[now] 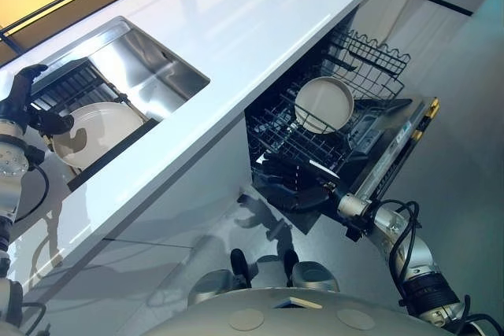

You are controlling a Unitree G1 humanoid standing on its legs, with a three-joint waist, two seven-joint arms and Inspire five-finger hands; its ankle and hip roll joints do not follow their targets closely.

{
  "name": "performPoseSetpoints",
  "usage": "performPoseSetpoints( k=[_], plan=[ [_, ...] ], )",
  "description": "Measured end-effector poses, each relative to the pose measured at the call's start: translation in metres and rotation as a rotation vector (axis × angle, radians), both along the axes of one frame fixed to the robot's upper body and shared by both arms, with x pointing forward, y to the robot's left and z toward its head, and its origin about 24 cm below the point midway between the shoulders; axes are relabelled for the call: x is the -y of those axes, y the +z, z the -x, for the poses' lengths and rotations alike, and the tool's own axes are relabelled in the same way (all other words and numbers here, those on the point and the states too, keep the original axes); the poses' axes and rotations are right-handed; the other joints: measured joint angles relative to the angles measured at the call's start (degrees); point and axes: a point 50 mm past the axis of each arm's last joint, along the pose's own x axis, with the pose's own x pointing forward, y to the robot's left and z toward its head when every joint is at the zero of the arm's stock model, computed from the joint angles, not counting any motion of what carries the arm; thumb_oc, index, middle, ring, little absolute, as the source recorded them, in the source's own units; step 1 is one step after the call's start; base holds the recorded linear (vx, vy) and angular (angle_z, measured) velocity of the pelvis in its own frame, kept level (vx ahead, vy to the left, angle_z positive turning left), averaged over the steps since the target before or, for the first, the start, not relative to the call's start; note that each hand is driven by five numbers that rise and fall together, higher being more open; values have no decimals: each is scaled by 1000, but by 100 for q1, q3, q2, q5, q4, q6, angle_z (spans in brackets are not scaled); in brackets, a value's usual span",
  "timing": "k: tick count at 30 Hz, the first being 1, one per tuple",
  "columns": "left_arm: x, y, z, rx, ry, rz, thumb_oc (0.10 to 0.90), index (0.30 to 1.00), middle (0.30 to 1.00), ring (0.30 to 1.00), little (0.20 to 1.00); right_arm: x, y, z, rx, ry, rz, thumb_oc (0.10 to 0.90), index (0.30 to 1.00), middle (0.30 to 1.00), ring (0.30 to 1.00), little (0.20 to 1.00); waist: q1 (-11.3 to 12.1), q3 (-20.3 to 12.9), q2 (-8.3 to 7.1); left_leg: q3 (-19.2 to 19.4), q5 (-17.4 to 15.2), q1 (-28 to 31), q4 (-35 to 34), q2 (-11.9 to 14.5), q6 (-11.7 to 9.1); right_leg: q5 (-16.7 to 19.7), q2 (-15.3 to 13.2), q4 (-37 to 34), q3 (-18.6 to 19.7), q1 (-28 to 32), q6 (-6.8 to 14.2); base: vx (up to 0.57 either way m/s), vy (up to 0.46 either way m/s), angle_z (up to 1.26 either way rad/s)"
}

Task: Pick up plates and place into dishwasher.

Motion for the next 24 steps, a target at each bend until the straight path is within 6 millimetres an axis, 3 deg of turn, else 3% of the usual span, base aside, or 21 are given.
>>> performPoseSetpoints(
  k=[7,14,21,24],
  plan=[
    [-11,-9,5,-51,55,101,800,900,900,900,900,7,-7,10,-36,37,92,800,900,900,900,900,-50,17,30,181,-22,-145,1,2,-7,-7,-35,189,-4,-324,19,5,127,-15],
    [2,-5,-15,-92,-12,116,800,900,900,900,900,11,-11,14,-57,45,147,800,900,900,900,900,-41,141,149,213,20,-407,3,-19,27,28,-38,277,0,-622,40,-8,91,-2],
    [12,16,-36,-52,-35,162,800,900,900,900,900,15,-7,7,-35,22,183,800,900,900,900,900,-108,643,190,233,73,-593,4,-48,102,81,-56,273,-1,-815,81,-33,55,-1],
    [7,37,-38,-25,-29,155,800,900,900,900,900,18,-5,4,-27,9,209,800,900,900,900,900,-107,812,192,241,77,-635,5,-49,107,85,-55,256,-7,-843,78,-59,17,-1]
  ],
)
